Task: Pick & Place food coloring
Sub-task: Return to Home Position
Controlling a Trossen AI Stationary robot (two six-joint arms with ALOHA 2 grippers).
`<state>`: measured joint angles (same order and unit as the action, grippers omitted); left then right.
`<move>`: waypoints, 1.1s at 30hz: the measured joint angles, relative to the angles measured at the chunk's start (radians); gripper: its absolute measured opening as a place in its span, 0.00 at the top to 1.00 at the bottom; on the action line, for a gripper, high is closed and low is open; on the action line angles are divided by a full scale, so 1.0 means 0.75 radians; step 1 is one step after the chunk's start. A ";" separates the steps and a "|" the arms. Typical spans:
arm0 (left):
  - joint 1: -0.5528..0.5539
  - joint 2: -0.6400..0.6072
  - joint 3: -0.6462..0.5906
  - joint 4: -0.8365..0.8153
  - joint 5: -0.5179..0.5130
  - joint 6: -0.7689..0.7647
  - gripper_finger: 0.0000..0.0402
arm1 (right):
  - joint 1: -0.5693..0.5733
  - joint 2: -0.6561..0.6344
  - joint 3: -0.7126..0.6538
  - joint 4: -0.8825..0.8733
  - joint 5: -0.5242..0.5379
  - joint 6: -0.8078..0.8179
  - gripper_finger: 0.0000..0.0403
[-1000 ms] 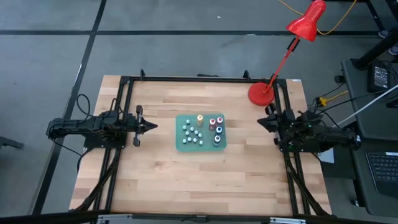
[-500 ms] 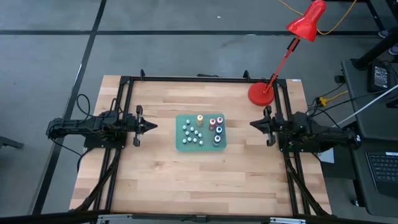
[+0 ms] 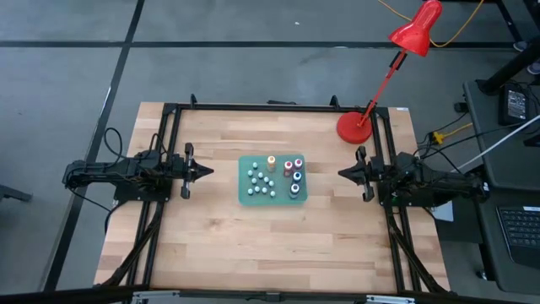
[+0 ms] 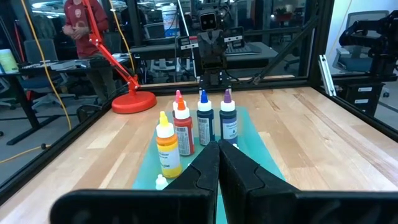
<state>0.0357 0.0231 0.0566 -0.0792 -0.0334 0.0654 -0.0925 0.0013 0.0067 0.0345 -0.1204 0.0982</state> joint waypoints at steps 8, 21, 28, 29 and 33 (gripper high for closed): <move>0.000 0.000 0.000 0.000 0.000 0.000 0.99 | -0.001 0.001 0.000 -0.002 0.016 -0.210 1.00; 0.000 0.000 0.000 0.000 0.000 0.000 0.99 | -0.001 0.008 0.000 -0.024 0.134 -0.156 0.92; 0.000 0.000 0.000 0.000 0.000 0.000 0.99 | -0.001 0.008 0.000 -0.024 0.134 -0.105 0.91; 0.000 0.000 0.000 0.000 0.000 0.000 0.99 | -0.001 0.008 0.000 -0.024 0.134 -0.103 0.91; 0.000 0.000 0.000 0.000 0.000 0.000 0.99 | -0.001 0.008 0.001 -0.024 0.134 -0.105 0.92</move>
<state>0.0357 0.0231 0.0566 -0.0792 -0.0334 0.0654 -0.0933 0.0074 0.0071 0.0162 -0.0196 0.0193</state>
